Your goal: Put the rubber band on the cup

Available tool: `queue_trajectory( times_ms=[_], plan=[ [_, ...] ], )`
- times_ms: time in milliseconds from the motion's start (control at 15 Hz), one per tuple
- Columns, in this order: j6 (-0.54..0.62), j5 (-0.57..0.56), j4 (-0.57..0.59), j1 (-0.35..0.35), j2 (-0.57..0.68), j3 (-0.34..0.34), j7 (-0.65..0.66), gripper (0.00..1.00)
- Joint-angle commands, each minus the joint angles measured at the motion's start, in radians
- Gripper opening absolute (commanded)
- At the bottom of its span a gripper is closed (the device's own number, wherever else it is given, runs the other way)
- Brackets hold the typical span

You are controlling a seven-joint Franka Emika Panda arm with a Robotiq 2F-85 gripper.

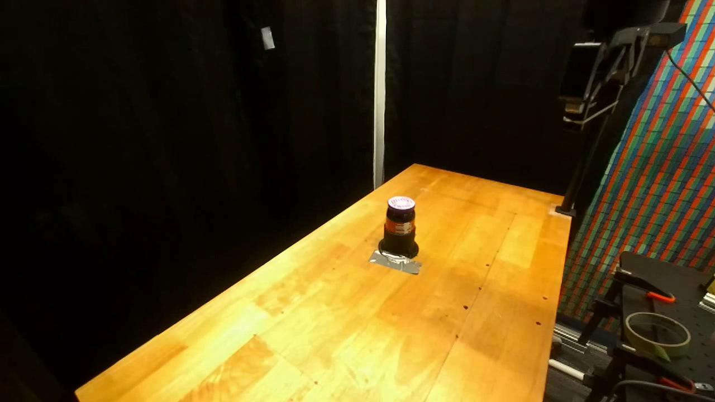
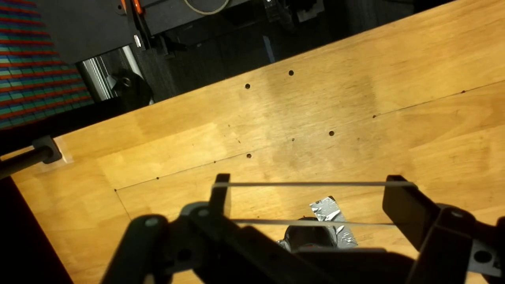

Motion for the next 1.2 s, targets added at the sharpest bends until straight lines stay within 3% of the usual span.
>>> queue_trajectory(
  times_ms=[0, 400, 1133],
  plan=[
    [0.026, -0.016, 0.198, 0.002, 0.221, -0.059, -0.124, 1.00],
    [-0.016, -0.004, 0.517, 0.025, 0.543, -0.138, -0.290, 1.00],
    [-0.030, -0.057, 1.048, 0.086, 1.101, -0.250, -0.275, 1.00]
  ],
)
